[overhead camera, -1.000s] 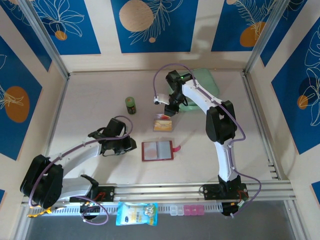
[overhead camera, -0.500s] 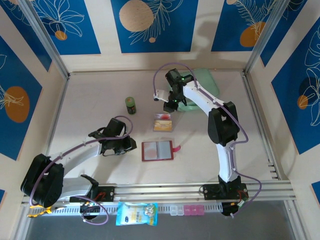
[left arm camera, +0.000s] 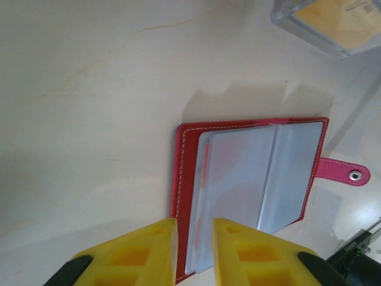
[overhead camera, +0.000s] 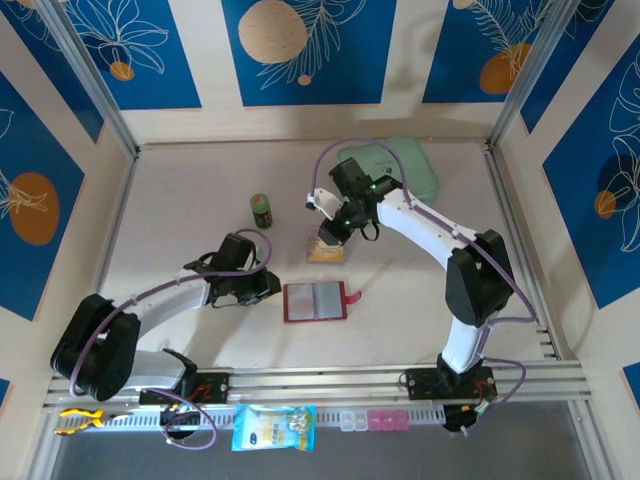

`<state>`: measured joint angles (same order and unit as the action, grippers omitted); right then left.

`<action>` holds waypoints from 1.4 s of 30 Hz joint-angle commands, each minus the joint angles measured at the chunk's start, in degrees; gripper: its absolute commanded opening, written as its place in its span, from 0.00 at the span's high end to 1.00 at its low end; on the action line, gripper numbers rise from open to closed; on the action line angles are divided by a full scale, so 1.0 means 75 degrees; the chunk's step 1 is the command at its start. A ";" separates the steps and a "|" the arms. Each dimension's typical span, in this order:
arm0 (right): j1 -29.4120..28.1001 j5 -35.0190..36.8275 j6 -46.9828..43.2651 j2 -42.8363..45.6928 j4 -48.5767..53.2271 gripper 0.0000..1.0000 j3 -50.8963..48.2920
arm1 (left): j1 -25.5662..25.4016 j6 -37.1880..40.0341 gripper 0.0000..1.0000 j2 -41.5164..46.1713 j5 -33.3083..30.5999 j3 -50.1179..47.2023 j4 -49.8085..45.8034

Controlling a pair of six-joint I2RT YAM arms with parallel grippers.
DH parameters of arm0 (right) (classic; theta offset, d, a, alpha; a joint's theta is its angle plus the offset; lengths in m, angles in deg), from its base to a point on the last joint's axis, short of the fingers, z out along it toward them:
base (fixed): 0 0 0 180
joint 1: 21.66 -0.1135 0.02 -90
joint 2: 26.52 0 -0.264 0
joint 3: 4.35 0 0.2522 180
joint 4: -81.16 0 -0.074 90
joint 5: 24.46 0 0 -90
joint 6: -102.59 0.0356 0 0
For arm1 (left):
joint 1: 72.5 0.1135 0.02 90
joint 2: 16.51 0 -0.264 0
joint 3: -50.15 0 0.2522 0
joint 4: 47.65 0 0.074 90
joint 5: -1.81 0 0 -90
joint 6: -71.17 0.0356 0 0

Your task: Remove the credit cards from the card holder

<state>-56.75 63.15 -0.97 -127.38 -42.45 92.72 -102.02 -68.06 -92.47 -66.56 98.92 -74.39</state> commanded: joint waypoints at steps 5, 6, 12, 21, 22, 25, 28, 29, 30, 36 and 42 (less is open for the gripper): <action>-0.0787 -0.0142 0.3288 0.1166 -0.1192 0.80 -0.1528 | -0.0146 -0.0203 0.79 -0.0137 0.0245 -0.0055 0.0481; -0.0918 -0.0027 0.3587 0.1259 -0.1269 0.80 -0.1677 | -0.0187 -0.0231 0.80 -0.0160 0.0256 -0.0062 0.0522; -0.1649 0.0236 0.4940 0.1529 -0.1687 0.84 -0.2285 | -0.0429 -0.0506 0.84 -0.0125 0.0164 -0.0142 0.0732; -0.1957 0.0258 0.6886 0.1527 -0.2103 0.84 -0.2931 | -0.0829 -0.0676 0.91 -0.0552 0.0116 -0.0237 0.1099; -0.1943 0.0255 0.7047 0.1521 -0.2116 0.85 -0.2982 | -0.0857 -0.0687 0.91 -0.0605 0.0096 -0.0248 0.1143; -0.1856 0.0062 0.7444 0.1406 -0.2024 0.85 -0.2992 | -0.0924 -0.0736 0.93 -0.0711 0.0046 -0.0300 0.1262; -0.1779 -0.0152 0.7727 0.1222 -0.1795 0.85 -0.2876 | -0.0940 -0.0703 0.95 -0.0723 0.0002 -0.0363 0.1237; -0.1768 -0.0220 0.7796 0.1160 -0.1759 0.85 -0.2861 | -0.0940 -0.0680 0.95 -0.0714 -0.0021 -0.0404 0.1226; -0.1752 -0.0262 0.7851 0.1095 -0.1735 0.85 -0.2847 | -0.0940 -0.0667 0.96 -0.0701 -0.0035 -0.0424 0.1198; -0.1755 -0.0584 0.8083 0.0891 -0.1962 0.78 -0.2916 | -0.0944 -0.0582 0.96 -0.0514 -0.0209 -0.0534 0.1035; -0.1696 -0.0909 0.8602 0.0824 -0.2388 0.69 -0.3047 | -0.0939 -0.0613 0.96 -0.0571 -0.0184 -0.0552 0.1036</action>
<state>-69.80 59.30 60.47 -120.49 -58.25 70.56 -108.69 -72.91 -97.30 -67.26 95.29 -66.34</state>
